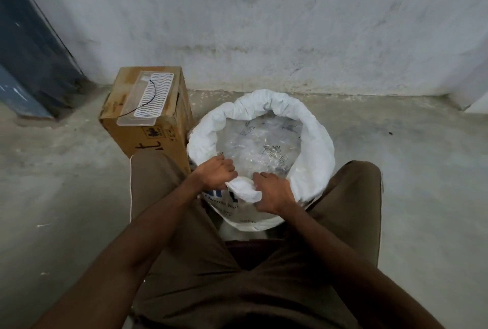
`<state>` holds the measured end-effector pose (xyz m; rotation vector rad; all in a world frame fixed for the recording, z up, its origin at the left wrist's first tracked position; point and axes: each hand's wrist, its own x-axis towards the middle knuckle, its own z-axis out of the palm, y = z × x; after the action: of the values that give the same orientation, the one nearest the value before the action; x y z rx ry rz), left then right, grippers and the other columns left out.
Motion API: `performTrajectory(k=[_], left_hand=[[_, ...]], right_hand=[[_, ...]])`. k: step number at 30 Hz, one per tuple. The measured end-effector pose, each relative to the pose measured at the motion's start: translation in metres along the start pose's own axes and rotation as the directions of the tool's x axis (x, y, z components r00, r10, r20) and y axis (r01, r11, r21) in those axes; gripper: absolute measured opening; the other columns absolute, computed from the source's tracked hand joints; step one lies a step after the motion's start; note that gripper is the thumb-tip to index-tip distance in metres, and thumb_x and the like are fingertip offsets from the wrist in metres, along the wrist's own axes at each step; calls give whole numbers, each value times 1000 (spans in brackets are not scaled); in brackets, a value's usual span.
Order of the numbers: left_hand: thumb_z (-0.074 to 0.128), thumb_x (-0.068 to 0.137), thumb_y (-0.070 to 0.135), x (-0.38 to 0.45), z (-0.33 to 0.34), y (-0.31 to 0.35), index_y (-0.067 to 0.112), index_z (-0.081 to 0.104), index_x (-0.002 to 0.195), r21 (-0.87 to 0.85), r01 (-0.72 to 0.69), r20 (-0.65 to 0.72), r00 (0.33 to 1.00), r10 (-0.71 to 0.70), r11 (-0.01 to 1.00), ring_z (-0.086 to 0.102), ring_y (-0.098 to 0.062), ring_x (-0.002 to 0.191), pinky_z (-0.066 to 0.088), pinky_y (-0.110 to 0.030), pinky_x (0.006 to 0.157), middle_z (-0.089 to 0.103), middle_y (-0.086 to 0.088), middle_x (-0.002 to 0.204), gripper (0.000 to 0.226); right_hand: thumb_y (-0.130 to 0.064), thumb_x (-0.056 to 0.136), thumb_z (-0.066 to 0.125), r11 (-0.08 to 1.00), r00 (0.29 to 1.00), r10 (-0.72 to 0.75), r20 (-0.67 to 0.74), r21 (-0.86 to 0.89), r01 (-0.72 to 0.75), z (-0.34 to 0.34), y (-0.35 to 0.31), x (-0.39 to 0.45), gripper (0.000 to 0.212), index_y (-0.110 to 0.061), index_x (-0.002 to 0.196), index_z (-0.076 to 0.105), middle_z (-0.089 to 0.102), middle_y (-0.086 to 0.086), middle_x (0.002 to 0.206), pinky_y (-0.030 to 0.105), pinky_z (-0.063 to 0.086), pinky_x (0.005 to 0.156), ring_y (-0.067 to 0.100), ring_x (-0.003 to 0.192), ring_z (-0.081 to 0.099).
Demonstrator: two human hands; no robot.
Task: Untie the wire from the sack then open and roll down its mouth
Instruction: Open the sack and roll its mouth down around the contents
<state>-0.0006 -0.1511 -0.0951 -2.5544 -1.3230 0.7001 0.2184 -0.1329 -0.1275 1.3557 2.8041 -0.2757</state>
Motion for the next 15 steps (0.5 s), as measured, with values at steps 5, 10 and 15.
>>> performTrajectory(k=[5,10,15], left_hand=[[83,59,13,-2,4,4,24,73,65,96,49,-282,959,-20,994,70,-15,72,55,-27,63,66,8,64,16],[76,77,17,5,11,4,25,74,86,-62,-16,-299,954,-4,998,68,-20,99,53,-32,82,70,8,84,12],[81,58,38,4,20,11,27,67,115,-848,200,-27,909,-416,491,42,-20,124,31,-39,110,60,2,120,60]], right_hand=[[-66,60,81,962,985,124,117,231,-148,-2,-10,24,84,-22,122,44,54,2,119,44,53,87,24,107,57],[-50,67,84,969,982,98,161,210,-131,-1,-12,45,62,-18,112,55,68,3,107,38,53,81,26,100,65],[-31,80,75,985,985,70,157,147,-94,10,-22,53,45,-13,118,58,68,12,110,38,55,85,34,104,66]])
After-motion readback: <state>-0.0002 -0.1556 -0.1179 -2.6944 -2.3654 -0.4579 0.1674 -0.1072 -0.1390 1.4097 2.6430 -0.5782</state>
